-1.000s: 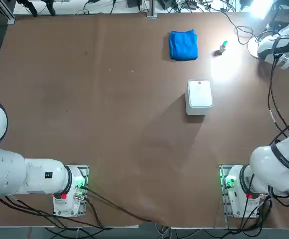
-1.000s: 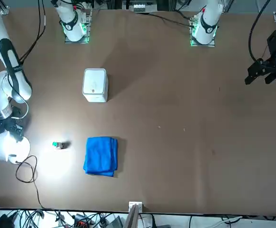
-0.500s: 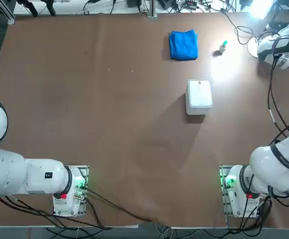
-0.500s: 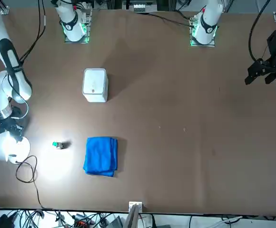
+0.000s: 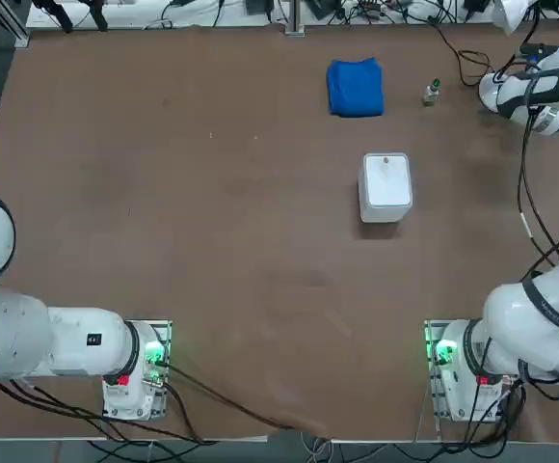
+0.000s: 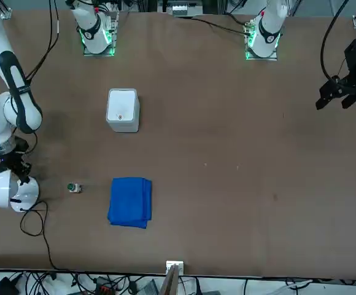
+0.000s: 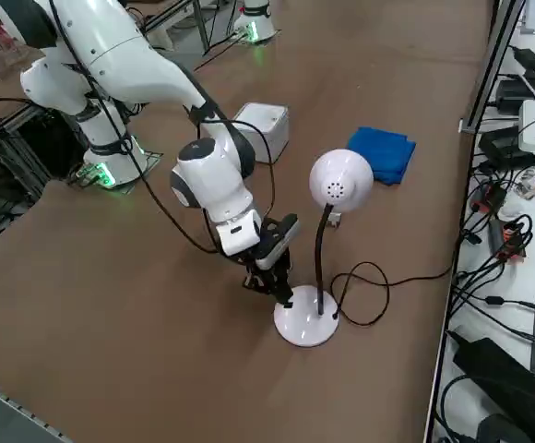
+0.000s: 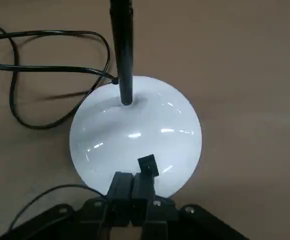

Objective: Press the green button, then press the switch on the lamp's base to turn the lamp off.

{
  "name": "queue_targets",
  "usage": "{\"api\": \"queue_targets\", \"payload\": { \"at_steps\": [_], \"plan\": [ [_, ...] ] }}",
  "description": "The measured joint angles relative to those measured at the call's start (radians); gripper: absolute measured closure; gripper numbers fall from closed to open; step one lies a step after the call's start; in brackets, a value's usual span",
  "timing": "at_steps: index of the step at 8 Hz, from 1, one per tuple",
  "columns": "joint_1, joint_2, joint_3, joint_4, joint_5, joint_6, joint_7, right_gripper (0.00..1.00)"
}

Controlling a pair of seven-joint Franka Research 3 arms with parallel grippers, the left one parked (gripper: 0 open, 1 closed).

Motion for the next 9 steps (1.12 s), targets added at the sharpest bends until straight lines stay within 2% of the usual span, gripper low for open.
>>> {"api": "queue_targets", "payload": {
  "at_steps": [2, 3, 4, 7, 8, 9],
  "plan": [
    [0.003, -0.015, 0.004, -0.002, 0.0, -0.012, 0.015, 0.99],
    [0.004, -0.056, 0.006, -0.005, 0.0, -0.09, 0.019, 0.99],
    [0.004, -0.136, 0.006, -0.005, 0.001, -0.266, 0.024, 0.99],
    [-0.002, -0.43, -0.002, -0.009, 0.008, -0.896, 0.028, 0.98],
    [-0.001, -0.489, -0.002, -0.004, 0.009, -1.049, 0.028, 0.97],
    [0.0, -0.523, 0.0, 0.016, 0.013, -1.16, 0.028, 0.92]
  ]
}}
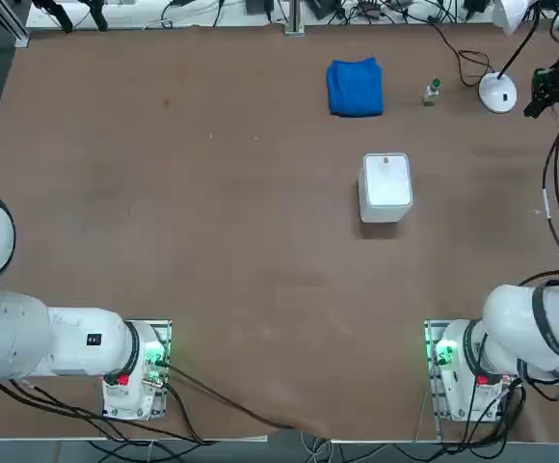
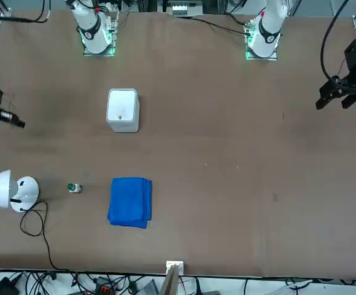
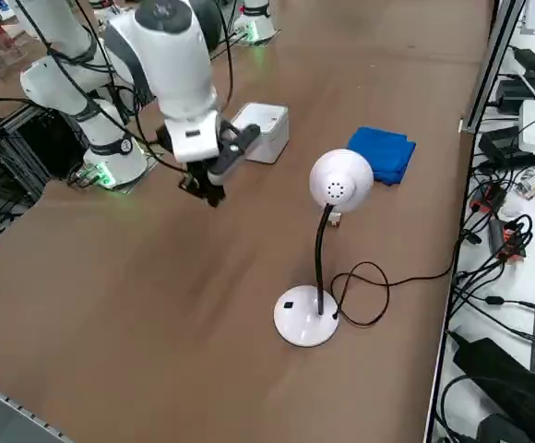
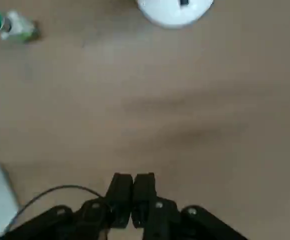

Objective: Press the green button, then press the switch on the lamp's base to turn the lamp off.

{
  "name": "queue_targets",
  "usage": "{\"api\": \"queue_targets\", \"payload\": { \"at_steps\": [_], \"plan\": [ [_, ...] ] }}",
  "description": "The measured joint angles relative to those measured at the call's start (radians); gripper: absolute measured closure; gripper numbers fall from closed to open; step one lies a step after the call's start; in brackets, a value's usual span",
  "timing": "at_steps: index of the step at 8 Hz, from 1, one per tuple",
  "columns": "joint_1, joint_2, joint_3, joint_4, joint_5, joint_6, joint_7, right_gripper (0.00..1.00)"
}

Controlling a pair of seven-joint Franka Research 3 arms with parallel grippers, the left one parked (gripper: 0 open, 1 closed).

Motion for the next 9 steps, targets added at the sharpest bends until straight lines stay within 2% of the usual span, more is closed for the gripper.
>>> {"api": "queue_targets", "payload": {
  "at_steps": [1, 3, 5, 6, 8, 9],
  "plan": [
    [0.005, -0.015, 0.004, 0.038, 0.03, -0.08, 0.004, 0.84],
    [0.059, -0.019, 0.015, 0.148, 0.078, -0.186, 0.045, 0.48],
    [0.146, -0.021, 0.022, 0.222, 0.077, -0.246, 0.068, 0.09],
    [0.19, -0.022, 0.025, 0.247, 0.03, -0.267, 0.07, 0.0],
    [0.311, -0.025, 0.037, 0.363, -0.146, -0.309, 0.069, 0.0],
    [0.366, -0.024, 0.042, 0.433, -0.139, -0.394, 0.084, 0.0]
  ]
}}
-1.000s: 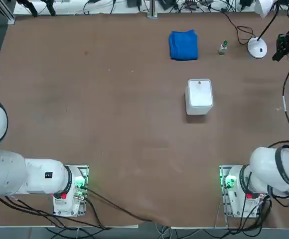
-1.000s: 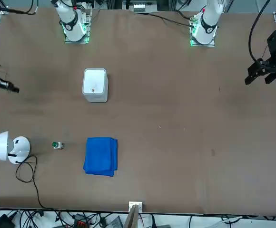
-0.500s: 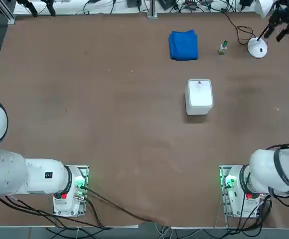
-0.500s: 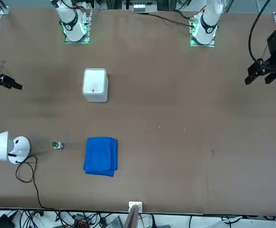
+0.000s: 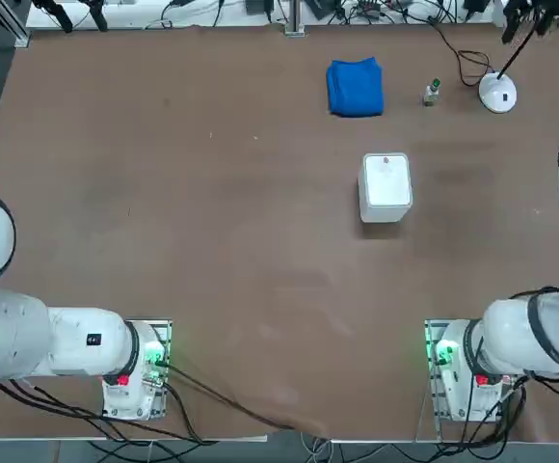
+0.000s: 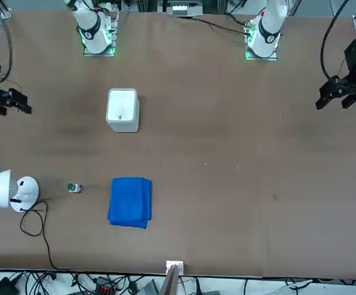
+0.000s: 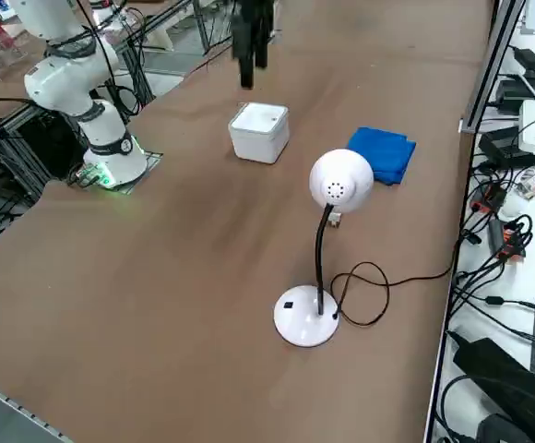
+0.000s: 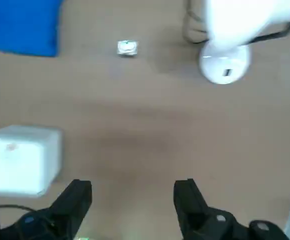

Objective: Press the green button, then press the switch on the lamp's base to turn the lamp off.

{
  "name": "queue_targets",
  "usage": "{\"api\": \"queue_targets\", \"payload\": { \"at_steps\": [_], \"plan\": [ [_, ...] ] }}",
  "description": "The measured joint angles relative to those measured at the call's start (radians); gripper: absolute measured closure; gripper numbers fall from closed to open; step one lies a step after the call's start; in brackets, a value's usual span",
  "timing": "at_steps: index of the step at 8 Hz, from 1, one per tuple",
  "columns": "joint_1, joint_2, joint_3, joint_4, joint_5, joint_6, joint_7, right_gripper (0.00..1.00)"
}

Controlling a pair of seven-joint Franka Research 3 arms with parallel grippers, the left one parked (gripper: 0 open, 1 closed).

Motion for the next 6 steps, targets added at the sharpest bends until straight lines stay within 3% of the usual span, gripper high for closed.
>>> {"api": "queue_targets", "payload": {
  "at_steps": [1, 3, 6],
  "plan": [
    [0.023, 0.003, -0.006, 0.054, 0.059, -0.068, 0.024, 0.0],
    [0.038, -0.016, -0.062, 0.039, 0.119, -0.071, 0.048, 0.0],
    [0.04, -0.155, -0.074, -0.175, 0.119, 0.04, 0.071, 0.0]
  ]
}}
